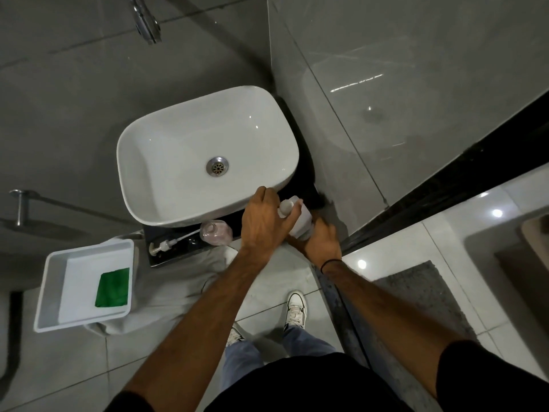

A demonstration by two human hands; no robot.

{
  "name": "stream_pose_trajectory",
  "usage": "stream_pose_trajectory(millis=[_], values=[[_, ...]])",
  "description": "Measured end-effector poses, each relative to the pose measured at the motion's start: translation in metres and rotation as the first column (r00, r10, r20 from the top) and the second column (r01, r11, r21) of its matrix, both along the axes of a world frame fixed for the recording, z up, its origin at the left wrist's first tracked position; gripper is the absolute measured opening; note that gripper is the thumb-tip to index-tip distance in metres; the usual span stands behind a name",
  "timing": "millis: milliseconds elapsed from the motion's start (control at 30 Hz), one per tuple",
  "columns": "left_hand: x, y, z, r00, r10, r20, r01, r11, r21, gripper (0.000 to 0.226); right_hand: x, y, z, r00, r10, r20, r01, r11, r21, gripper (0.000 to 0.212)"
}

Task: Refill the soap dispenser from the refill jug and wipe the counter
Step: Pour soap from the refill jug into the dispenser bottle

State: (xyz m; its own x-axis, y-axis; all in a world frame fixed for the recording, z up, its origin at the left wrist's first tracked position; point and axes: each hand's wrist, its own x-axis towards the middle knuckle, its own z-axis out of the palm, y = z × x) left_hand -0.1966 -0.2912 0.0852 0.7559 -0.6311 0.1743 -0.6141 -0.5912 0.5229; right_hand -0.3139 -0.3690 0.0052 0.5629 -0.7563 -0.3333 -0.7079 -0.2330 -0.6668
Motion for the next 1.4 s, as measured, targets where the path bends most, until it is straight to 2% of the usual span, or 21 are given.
stream_pose_trajectory(millis=[167,333,567,733,933,1067,1167,1233,1300,1400], values=[[0.001,0.023,-0.03,0.987,0.056,-0.153,-0.076,0.988,-0.134,0.027,-0.024,0.003,-0.008,1.0,-0.017,0.012,0.018,0.988,-0.151,0.066],[0.01,0.026,-0.082,0.968,0.103,-0.228,-0.088,0.993,0.076,0.022,-0.05,0.0,-0.023,0.997,-0.075,-0.014,0.073,0.99,-0.122,0.059],[0.024,0.006,-0.119,0.947,0.238,-0.216,-0.223,0.971,0.091,0.014,-0.064,0.002,-0.03,0.995,-0.104,0.001,0.103,0.984,-0.149,0.054],[0.011,0.023,-0.115,0.936,0.225,-0.269,-0.211,0.974,0.082,0.032,-0.056,0.0,-0.023,0.999,-0.05,-0.02,0.047,0.991,-0.129,0.057],[-0.017,0.078,-0.104,0.933,0.099,-0.346,-0.067,0.992,0.105,0.01,-0.04,0.006,-0.018,1.0,-0.019,-0.015,0.017,0.991,-0.136,0.063],[-0.015,0.124,-0.105,0.906,0.216,-0.365,-0.153,0.969,0.196,0.005,-0.028,0.015,-0.019,0.999,0.02,-0.03,-0.022,0.995,-0.096,0.071],[-0.001,0.151,-0.104,0.828,0.404,-0.389,-0.369,0.915,0.167,0.023,-0.017,0.024,-0.018,0.998,0.057,-0.021,-0.059,0.995,-0.081,0.071],[0.015,0.158,-0.099,0.803,0.459,-0.381,-0.463,0.882,0.085,0.041,-0.01,0.031,-0.015,0.998,0.056,-0.002,-0.056,0.996,-0.068,0.07],[0.034,0.155,-0.094,0.824,0.414,-0.386,-0.45,0.893,-0.003,0.058,-0.004,0.038,-0.013,0.998,0.065,0.025,-0.063,0.995,-0.078,0.07],[0.054,0.142,-0.09,0.833,0.324,-0.448,-0.384,0.922,-0.047,0.076,0.004,0.045,-0.009,0.994,0.101,0.036,-0.098,0.992,-0.079,0.071]])
